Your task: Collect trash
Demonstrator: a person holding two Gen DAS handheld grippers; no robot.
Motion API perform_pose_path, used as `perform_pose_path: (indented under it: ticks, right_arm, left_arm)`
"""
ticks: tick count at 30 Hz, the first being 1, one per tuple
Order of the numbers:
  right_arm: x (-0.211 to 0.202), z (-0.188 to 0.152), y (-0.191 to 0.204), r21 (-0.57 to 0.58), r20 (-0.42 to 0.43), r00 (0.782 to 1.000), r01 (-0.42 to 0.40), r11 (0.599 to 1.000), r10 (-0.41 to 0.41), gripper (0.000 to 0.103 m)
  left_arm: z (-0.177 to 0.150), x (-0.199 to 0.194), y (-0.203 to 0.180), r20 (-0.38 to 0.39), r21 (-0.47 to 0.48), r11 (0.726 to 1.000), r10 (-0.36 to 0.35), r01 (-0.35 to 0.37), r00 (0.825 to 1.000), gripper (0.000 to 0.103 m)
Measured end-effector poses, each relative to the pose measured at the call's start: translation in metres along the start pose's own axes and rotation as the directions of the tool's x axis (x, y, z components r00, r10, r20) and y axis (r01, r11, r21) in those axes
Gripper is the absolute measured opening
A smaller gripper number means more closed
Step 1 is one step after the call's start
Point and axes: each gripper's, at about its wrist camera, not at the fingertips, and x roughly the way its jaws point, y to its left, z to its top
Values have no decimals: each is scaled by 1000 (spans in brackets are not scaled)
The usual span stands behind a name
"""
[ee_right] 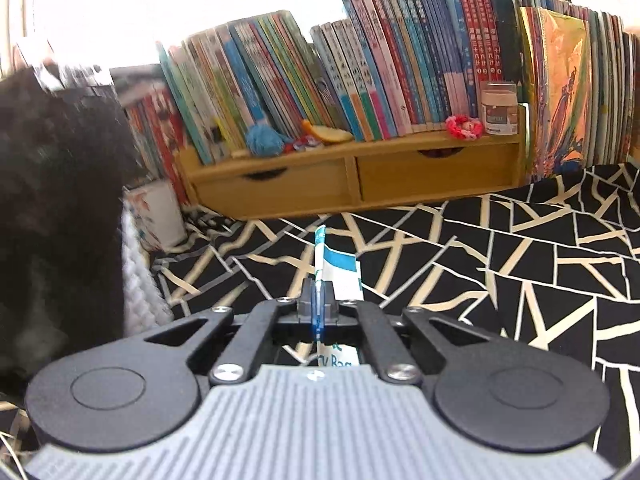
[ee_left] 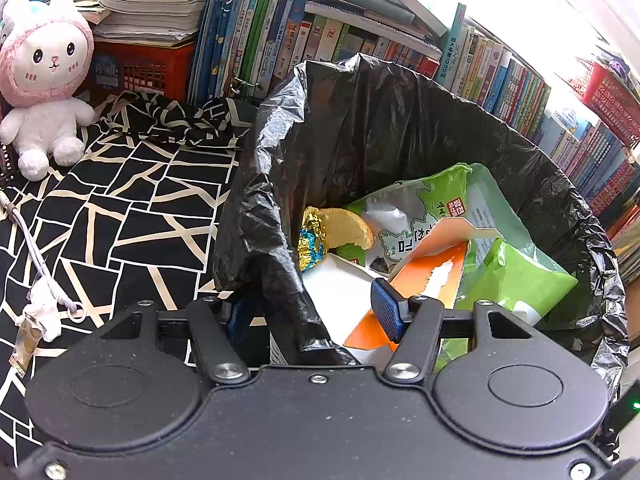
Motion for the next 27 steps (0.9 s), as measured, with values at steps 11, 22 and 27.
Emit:
perform_pose_path:
  ticks: [11,22,27]
  right_arm:
    - [-48,33,2,200,82,977,-212,957,199,4]
    - [-94,66,17,241,188,919,-385,891,347,4]
    - [-115,94,34,228,264,867,-483,846,424,4]
  left_arm:
    - [0,0,0,1,0,1000,0,0,1000,59]
    - [-1,0,0,1,0,1000,0,0,1000,59]
    - [-1,0,1,1,1,1000,-1,1,1000,59]
